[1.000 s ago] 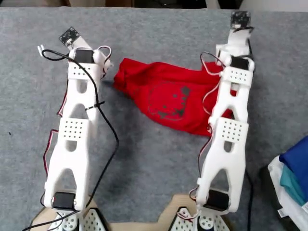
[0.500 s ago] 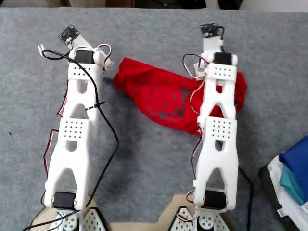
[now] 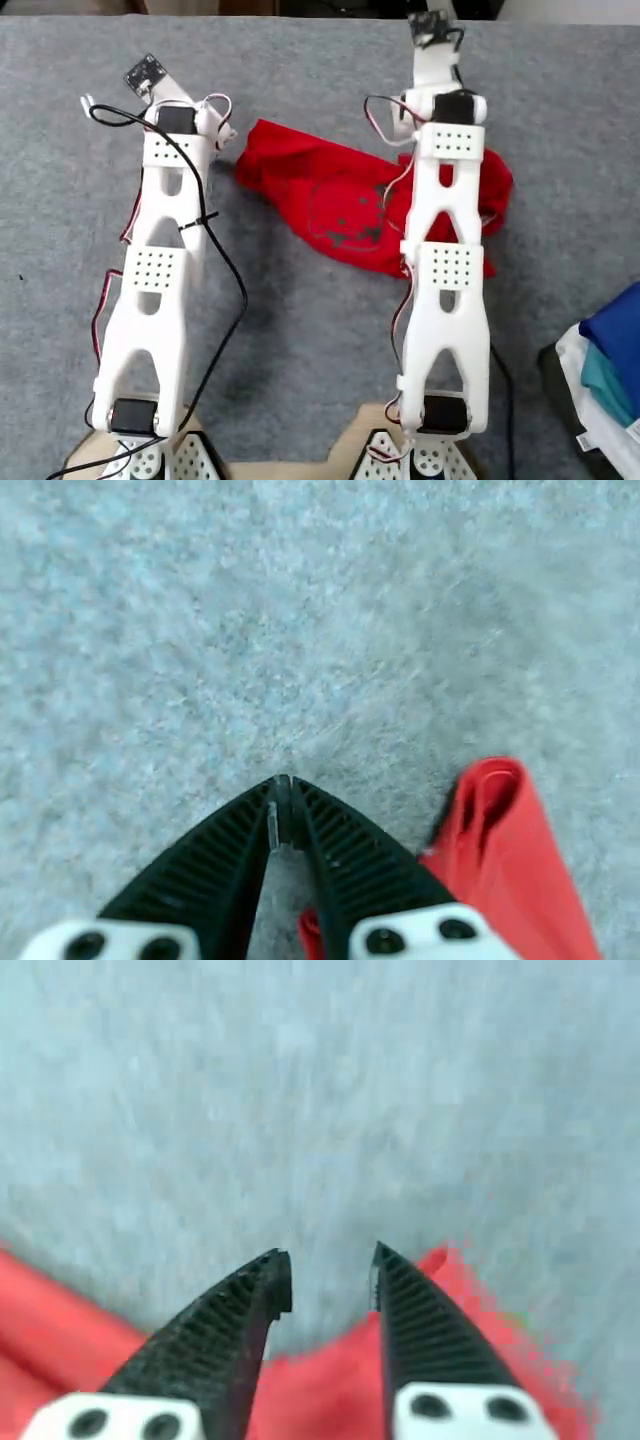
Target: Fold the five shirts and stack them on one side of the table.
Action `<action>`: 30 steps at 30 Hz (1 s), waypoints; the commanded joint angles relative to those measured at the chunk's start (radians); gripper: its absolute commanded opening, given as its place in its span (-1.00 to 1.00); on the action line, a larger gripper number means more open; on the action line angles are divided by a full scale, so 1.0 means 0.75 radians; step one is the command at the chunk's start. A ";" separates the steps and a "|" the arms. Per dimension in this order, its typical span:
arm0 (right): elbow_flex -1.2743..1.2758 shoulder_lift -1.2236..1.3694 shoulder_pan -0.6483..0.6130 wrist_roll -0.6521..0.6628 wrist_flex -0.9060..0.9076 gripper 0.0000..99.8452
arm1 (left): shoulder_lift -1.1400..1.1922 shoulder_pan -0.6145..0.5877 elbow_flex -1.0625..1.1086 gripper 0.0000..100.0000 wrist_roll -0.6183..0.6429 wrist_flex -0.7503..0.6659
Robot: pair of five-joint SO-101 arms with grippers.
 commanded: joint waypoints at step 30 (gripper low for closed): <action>0.214 0.056 0.228 -0.086 -0.260 -0.68 | -0.369 0.225 -0.055 -0.85 0.053 0.153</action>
